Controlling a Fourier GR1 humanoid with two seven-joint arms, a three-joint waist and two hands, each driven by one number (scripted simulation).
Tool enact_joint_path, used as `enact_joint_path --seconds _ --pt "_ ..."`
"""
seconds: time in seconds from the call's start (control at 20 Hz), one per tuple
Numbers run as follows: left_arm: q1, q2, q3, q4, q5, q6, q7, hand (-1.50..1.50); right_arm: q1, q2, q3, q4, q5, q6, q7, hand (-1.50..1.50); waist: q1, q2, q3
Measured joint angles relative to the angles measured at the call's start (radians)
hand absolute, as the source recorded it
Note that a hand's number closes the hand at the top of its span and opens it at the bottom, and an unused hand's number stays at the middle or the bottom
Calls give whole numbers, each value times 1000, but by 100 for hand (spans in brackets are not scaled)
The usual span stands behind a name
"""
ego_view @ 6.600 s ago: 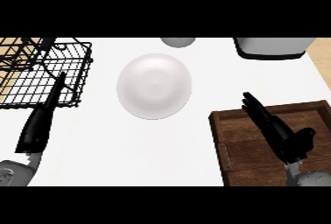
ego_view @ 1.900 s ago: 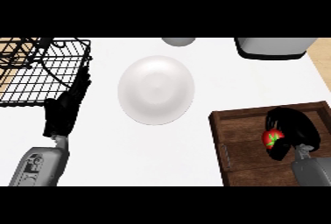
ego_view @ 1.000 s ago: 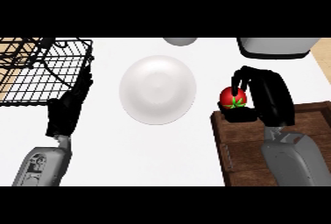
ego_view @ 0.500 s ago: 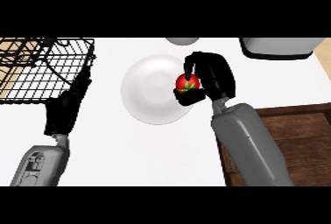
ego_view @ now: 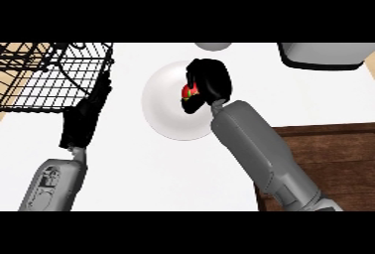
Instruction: Pick the tomato from the tray and place it in the plate
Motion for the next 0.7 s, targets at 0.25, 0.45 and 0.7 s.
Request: enact_joint_path --seconds 0.25,0.45,0.7 --pt "-17 -13 -12 2 -4 -5 5 0 -38 2 31 154 -152 -59 9 -150 26 7 0" --pt "-37 -13 -12 3 -4 -12 8 0 -55 2 57 227 -276 -107 -22 -150 41 11 1" --pt "-30 -13 -16 -3 -8 -18 3 0 -51 3 61 248 -419 -166 -123 -150 49 13 2"
